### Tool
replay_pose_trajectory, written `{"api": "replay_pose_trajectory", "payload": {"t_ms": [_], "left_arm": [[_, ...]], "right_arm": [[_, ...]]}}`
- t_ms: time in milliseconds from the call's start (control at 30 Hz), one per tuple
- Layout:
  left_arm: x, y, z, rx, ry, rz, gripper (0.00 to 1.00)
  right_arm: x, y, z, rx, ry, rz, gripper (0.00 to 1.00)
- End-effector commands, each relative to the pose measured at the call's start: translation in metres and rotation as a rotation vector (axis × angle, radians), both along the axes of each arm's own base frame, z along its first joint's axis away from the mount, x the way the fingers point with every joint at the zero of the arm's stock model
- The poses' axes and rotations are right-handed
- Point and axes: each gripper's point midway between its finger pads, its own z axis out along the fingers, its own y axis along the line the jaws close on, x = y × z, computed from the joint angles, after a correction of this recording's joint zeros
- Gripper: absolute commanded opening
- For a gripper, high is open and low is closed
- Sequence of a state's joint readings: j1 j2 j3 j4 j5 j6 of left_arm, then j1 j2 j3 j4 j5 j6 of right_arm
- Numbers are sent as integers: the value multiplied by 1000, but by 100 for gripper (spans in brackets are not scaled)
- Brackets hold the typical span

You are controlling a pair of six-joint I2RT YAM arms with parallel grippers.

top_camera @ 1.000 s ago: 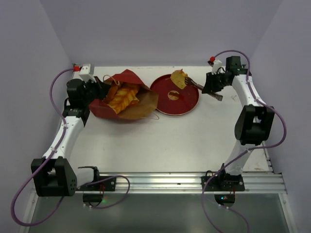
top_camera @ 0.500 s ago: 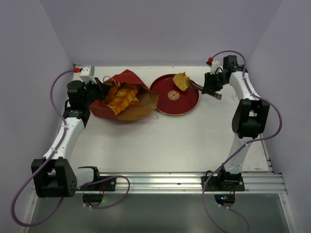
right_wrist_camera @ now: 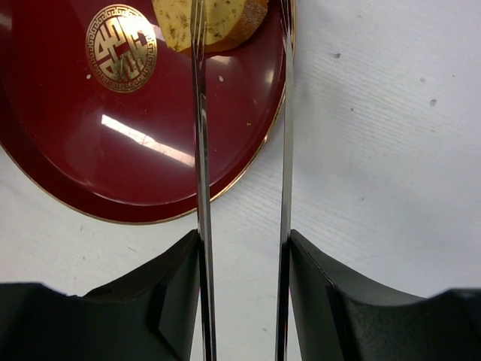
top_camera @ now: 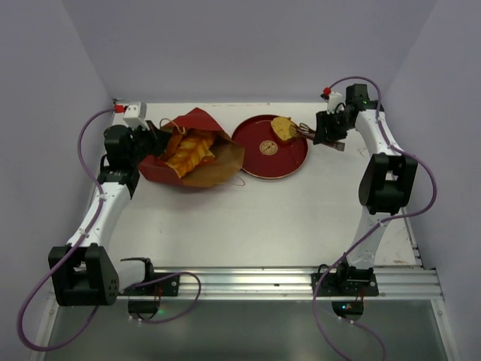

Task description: Take the fake bread out of the paper bag

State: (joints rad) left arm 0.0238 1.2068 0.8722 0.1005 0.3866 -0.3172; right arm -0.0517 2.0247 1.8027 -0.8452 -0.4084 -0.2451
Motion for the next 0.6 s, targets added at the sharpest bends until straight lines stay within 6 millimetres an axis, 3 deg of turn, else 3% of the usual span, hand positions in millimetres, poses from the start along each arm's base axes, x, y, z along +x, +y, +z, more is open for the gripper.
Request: {"api": "replay_pose_trajectory", "payload": {"t_ms": [0, 200, 333, 400, 467, 500, 567], "left_arm": [[-2, 5, -9, 38, 8, 13, 2], [-2, 6, -8, 42, 4, 14, 2], [-2, 5, -6, 46, -5, 7, 2], [-2, 6, -6, 51, -5, 7, 2], [-3, 5, -7, 51, -6, 4, 2], [-3, 5, -7, 55, -6, 0, 2], [-4, 5, -9, 62, -7, -4, 2]], "right_arm": [[14, -6, 33, -31, -104, -25, 50], [14, -9, 62, -57, -198, -28, 48], [-5, 2, 77, -38, -231, 24, 44], [-20, 23, 86, -23, -262, 125, 43], [-46, 50, 98, -36, -308, 244, 42], [-60, 73, 101, -40, -323, 318, 43], [-89, 93, 109, -49, -364, 415, 41]]}}
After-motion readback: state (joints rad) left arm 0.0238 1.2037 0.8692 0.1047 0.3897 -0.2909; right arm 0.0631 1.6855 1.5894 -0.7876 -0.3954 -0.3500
